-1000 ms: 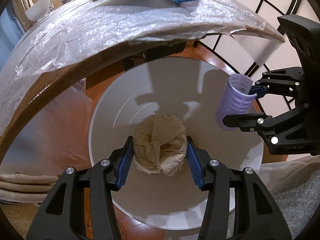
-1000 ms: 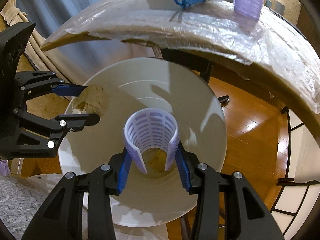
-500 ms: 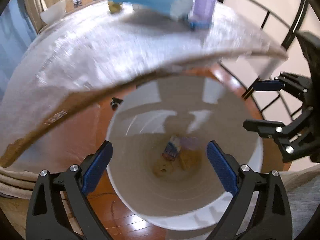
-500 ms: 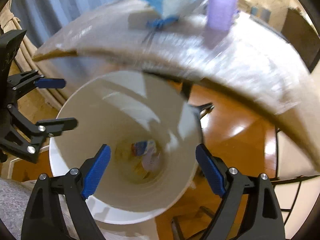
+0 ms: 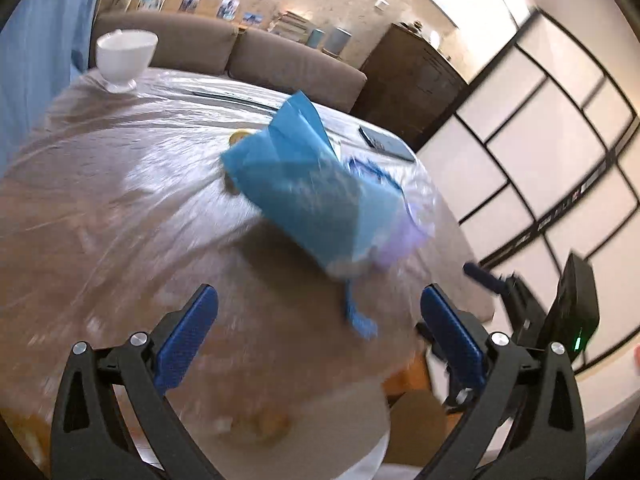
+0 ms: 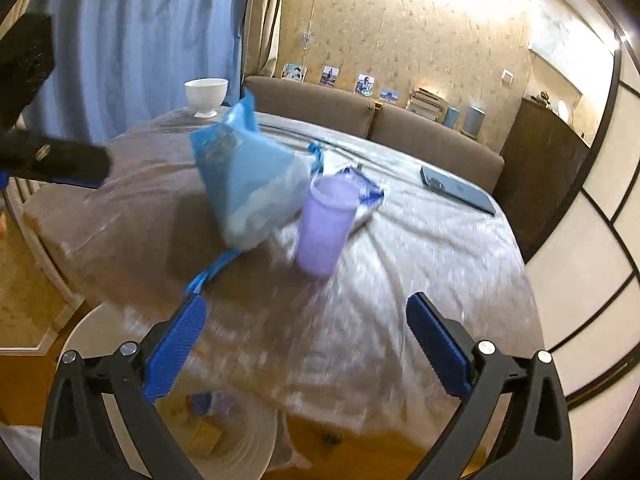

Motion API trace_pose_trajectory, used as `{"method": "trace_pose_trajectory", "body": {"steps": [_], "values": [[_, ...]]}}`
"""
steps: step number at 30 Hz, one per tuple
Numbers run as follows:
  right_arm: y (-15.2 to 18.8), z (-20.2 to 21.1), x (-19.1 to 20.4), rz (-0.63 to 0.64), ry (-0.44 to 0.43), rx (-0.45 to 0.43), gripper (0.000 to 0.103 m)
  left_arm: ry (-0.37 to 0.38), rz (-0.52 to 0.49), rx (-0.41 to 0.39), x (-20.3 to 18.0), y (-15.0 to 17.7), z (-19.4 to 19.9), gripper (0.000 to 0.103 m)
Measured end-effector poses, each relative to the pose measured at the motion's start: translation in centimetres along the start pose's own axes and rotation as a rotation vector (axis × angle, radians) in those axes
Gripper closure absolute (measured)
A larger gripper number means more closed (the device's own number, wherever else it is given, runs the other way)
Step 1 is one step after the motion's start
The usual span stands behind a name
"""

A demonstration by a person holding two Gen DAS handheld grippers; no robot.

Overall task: Collect trash
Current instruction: 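Grasp the blue printed bag with the left tool while the right tool grasps a lavender mesh cylinder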

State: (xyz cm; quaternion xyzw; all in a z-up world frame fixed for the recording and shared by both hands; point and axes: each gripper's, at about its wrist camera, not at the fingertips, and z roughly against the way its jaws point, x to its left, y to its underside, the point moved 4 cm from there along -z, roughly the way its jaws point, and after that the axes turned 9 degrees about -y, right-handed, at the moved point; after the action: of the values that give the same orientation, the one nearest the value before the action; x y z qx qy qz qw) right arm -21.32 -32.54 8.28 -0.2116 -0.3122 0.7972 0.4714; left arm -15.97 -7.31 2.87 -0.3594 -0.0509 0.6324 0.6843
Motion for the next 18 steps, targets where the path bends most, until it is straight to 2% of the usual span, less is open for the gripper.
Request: {"method": "trace_pose_trajectory", "body": {"steps": [5, 8, 10, 14, 18], "values": [[-1.9, -2.5, -1.1, -0.028, -0.033, 0.010, 0.005, 0.148, 0.199, 0.086, 1.3, -2.9, -4.1, 0.001], [-2.6, -3.6, -1.3, -0.035, -0.049, 0.016, 0.005, 0.209, 0.287, 0.095, 1.8, -4.1, -5.3, 0.001], [-3.0, -4.4, -1.6, -0.035, -0.057, 0.024, 0.007, 0.229, 0.310, 0.093, 1.8, -4.7, -5.8, 0.001], [-3.6, -5.8, -2.1, -0.068, -0.106, 0.042, 0.017, 0.262, 0.324, 0.105, 0.9, -5.5, -6.9, 0.001], [-3.6, -6.6, -2.8, -0.127, -0.160, 0.048, 0.025, 0.260, 0.324, 0.119, 0.3, -5.9, -7.5, 0.001]]}}
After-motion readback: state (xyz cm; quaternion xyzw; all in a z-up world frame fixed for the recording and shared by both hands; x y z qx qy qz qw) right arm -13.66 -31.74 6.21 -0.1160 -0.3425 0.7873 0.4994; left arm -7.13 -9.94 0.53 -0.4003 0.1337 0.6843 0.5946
